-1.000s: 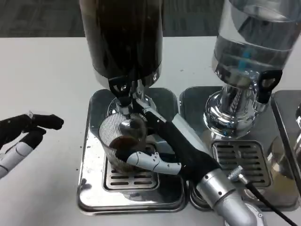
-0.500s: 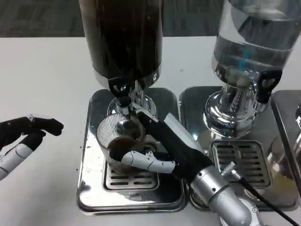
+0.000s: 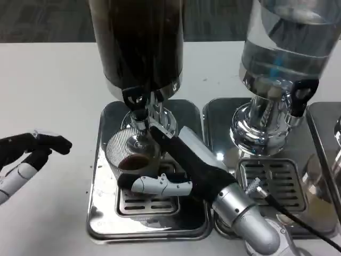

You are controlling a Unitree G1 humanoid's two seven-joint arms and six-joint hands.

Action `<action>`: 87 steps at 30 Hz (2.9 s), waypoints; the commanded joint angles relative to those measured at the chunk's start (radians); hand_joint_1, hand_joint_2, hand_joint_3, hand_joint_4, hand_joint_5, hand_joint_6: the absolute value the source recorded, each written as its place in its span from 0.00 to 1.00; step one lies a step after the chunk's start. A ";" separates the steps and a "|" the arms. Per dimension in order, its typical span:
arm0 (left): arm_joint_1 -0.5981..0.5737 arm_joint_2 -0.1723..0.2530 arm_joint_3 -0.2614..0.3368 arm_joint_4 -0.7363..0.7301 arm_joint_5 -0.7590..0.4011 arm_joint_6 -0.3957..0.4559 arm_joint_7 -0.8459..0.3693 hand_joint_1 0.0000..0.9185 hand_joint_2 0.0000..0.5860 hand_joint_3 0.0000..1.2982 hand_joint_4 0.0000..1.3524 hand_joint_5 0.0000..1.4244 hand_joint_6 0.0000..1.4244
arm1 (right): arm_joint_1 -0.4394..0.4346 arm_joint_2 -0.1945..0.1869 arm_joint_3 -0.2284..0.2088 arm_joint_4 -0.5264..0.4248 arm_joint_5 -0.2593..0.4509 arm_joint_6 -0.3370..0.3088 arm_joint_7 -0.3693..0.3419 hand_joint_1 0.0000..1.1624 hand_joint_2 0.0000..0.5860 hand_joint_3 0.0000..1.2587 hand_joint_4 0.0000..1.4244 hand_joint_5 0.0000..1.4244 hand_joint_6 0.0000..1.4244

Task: Grasp the cup under the faucet to collect the drink, then remove the cup.

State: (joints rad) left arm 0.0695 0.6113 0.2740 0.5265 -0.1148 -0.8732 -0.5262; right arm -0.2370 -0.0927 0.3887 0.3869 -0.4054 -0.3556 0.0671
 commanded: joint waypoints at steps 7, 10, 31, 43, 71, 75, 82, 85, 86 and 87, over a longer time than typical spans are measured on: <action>0.008 0.016 0.000 0.008 -0.012 -0.016 -0.008 0.00 0.30 0.41 0.36 0.25 0.28 | -0.009 -0.006 0.022 0.016 -0.036 0.011 -0.007 0.29 0.01 0.01 0.02 0.13 0.17; 0.008 0.016 0.000 0.008 -0.011 -0.018 -0.007 0.00 0.31 0.42 0.36 0.25 0.29 | -0.006 -0.005 0.021 0.011 -0.040 0.011 -0.010 0.30 0.00 0.02 0.02 0.14 0.18; -0.023 0.016 -0.015 0.044 -0.022 -0.025 -0.022 0.00 0.33 0.43 0.36 0.26 0.30 | 0.020 -0.022 0.047 -0.068 -0.122 0.066 -0.043 0.30 0.00 0.04 0.05 0.17 0.23; -0.020 0.017 -0.014 0.046 -0.023 -0.026 -0.021 0.00 0.35 0.43 0.37 0.26 0.30 | 0.015 -0.018 0.075 -0.074 -0.157 0.087 -0.069 0.27 0.00 0.07 0.07 0.21 0.28; -0.016 0.017 -0.018 0.044 -0.027 -0.023 -0.021 0.00 0.38 0.45 0.37 0.26 0.29 | 0.031 -0.017 0.137 -0.143 -0.249 0.201 -0.103 0.27 0.00 0.11 0.12 0.28 0.36; -0.014 0.016 -0.019 0.042 -0.026 -0.024 -0.020 0.00 0.38 0.46 0.37 0.26 0.29 | 0.047 -0.018 0.154 -0.173 -0.292 0.216 -0.145 0.28 0.02 0.15 0.17 0.33 0.45; -0.012 0.016 -0.018 0.039 -0.018 -0.034 -0.013 0.00 0.38 0.46 0.37 0.26 0.29 | 0.067 -0.033 0.175 -0.196 -0.353 0.223 -0.206 0.31 0.08 0.21 0.22 0.39 0.53; -0.011 0.018 -0.016 0.039 -0.012 -0.042 -0.008 0.00 0.38 0.46 0.37 0.26 0.29 | 0.077 -0.041 0.180 -0.196 -0.367 0.215 -0.236 0.34 0.11 0.21 0.23 0.42 0.58; -0.011 0.018 -0.016 0.039 -0.011 -0.044 -0.007 0.00 0.38 0.46 0.37 0.26 0.29 | 0.077 -0.045 0.185 -0.199 -0.377 0.220 -0.236 0.34 0.12 0.21 0.23 0.42 0.59; -0.009 0.018 -0.015 0.037 -0.010 -0.045 -0.006 0.00 0.38 0.46 0.37 0.26 0.29 | 0.082 -0.044 0.183 -0.197 -0.374 0.220 -0.241 0.35 0.13 0.22 0.23 0.43 0.60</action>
State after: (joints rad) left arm 0.0486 0.6121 0.2585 0.5692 -0.1427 -0.8980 -0.5359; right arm -0.1789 -0.1289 0.5609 0.1924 -0.7668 -0.1295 -0.1685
